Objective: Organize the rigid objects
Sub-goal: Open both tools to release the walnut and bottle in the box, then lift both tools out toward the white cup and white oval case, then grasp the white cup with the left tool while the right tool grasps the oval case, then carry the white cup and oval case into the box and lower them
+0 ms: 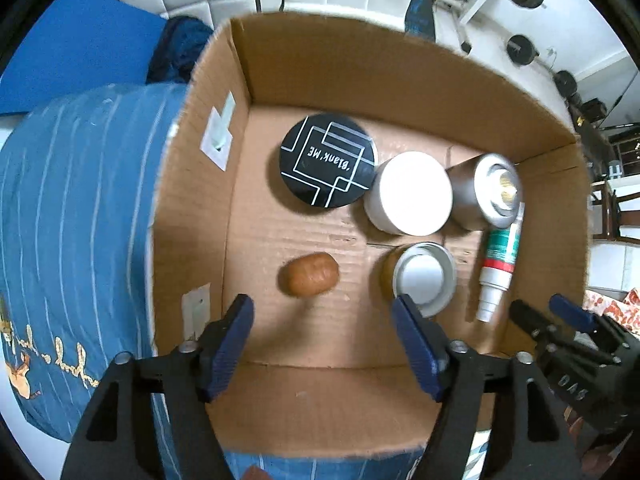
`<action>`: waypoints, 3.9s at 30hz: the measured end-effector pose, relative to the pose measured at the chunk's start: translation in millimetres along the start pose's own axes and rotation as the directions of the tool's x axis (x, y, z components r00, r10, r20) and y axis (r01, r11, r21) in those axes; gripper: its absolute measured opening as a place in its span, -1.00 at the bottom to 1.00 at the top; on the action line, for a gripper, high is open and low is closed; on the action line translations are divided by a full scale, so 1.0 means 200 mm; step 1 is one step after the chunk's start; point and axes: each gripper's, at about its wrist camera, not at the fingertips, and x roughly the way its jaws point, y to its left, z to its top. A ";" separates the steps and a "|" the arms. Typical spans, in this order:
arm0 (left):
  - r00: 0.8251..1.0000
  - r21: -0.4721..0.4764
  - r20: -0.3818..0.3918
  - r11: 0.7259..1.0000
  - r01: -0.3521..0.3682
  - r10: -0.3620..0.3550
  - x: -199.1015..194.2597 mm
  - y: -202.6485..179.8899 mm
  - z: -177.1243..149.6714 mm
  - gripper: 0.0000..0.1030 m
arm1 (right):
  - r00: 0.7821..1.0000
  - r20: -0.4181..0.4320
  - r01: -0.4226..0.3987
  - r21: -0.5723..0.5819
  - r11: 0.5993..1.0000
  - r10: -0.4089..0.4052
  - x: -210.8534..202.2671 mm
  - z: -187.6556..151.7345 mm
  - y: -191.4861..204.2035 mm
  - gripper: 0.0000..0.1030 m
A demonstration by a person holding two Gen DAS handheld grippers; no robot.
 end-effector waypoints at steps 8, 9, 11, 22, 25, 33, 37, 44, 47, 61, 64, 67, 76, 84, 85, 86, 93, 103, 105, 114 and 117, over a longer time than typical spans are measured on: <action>0.995 0.009 0.102 1.000 0.014 -0.015 -0.19 -0.07 -0.16 0.90 | 0.998 0.064 -0.014 -0.031 0.999 0.016 -0.15 -0.18 0.12 0.86; 0.992 0.013 0.123 1.000 -0.004 0.003 -0.22 -0.08 -0.18 0.90 | 0.997 0.078 -0.012 -0.035 0.999 0.015 -0.17 -0.21 0.12 0.92; 0.987 0.022 0.160 0.999 -0.032 0.028 -0.28 -0.08 -0.20 0.90 | 0.995 0.102 -0.006 -0.039 0.999 0.010 -0.21 -0.24 0.13 1.00; 0.953 0.031 0.301 0.998 -0.056 0.044 -0.49 -0.08 -0.39 0.90 | 0.977 0.211 -0.007 -0.013 1.000 0.010 -0.49 -0.45 0.14 1.00; 0.940 0.029 0.338 0.998 -0.064 0.050 -0.56 -0.08 -0.45 0.90 | 0.971 0.239 -0.011 -0.010 1.000 0.013 -0.56 -0.51 0.12 1.00; 0.908 0.033 0.415 0.997 -0.074 0.054 -0.72 -0.11 -0.59 0.90 | 0.954 0.298 -0.040 -0.009 0.999 0.041 -0.70 -0.67 0.10 1.00; 0.898 0.041 0.437 0.996 -0.083 0.057 -0.77 -0.13 -0.63 0.90 | 0.945 0.321 -0.057 -0.015 0.998 0.059 -0.76 -0.71 0.10 1.00; 0.945 0.014 0.326 0.999 -0.037 0.030 -0.58 -0.11 -0.68 0.90 | 0.968 0.236 -0.103 0.055 0.993 0.088 -0.59 -0.76 -0.06 1.00; 0.967 -0.018 0.253 0.999 -0.035 0.038 -0.42 -0.08 -0.71 0.90 | 0.984 0.147 -0.120 0.131 0.984 0.100 -0.39 -0.79 -0.20 1.00; 0.998 -0.090 -0.063 0.996 0.009 -0.014 0.29 -0.13 -0.65 0.36 | 0.951 -0.107 -0.216 0.440 0.872 0.290 0.43 -0.95 -0.40 0.57; 0.996 -0.113 -0.081 0.993 0.021 -0.030 0.35 -0.15 -0.61 0.36 | 0.974 -0.102 -0.142 0.429 0.892 0.204 0.43 -0.94 -0.36 0.23; 0.994 -0.135 -0.100 0.991 0.022 -0.036 0.42 -0.16 -0.57 0.36 | 0.977 -0.106 -0.120 0.444 0.888 0.185 0.43 -0.94 -0.36 0.15; 0.995 -0.075 -0.087 0.995 -0.060 0.054 0.51 -0.19 -0.56 -0.43 | 0.976 -0.147 -0.101 0.348 0.932 0.161 0.45 -1.00 -0.29 0.15; 0.987 0.046 -0.094 0.991 -0.127 0.131 0.52 -0.22 -0.85 -0.43 | 0.975 -0.203 -0.048 0.194 0.980 0.087 0.49 -1.07 -0.12 0.16; 0.988 0.041 -0.091 0.992 -0.122 0.125 0.52 -0.21 -0.88 -0.43 | 0.975 -0.208 -0.040 0.189 0.981 0.080 0.49 -1.07 -0.11 0.16; 0.989 0.040 -0.085 0.992 -0.122 0.125 0.52 -0.21 -0.89 -0.43 | 0.974 -0.219 -0.028 0.171 0.985 0.065 0.50 -1.07 -0.09 0.16; 0.992 0.033 -0.073 0.994 -0.105 0.107 0.49 -0.21 -0.94 -0.44 | 0.977 -0.213 0.011 0.082 0.997 0.007 0.50 -1.12 0.04 0.15; 0.997 0.085 -0.014 0.994 -0.070 0.071 0.19 -0.24 -1.17 -0.44 | 0.983 -0.163 -0.077 0.059 0.995 0.086 0.36 -1.30 0.16 0.14; 0.998 0.092 0.000 0.994 -0.062 0.063 0.12 -0.25 -1.21 -0.44 | 0.985 -0.143 -0.091 0.047 0.995 0.096 0.30 -1.31 0.21 0.14; 0.996 0.145 0.091 0.989 -0.029 0.016 -0.28 -0.30 -1.42 -0.44 | 0.991 -0.020 -0.130 -0.014 0.991 0.129 -0.03 -1.37 0.32 0.14; 0.994 0.145 0.112 0.989 -0.020 0.004 -0.34 -0.29 -1.40 -0.44 | 0.989 0.011 -0.145 -0.024 0.989 0.146 -0.13 -1.35 0.29 0.14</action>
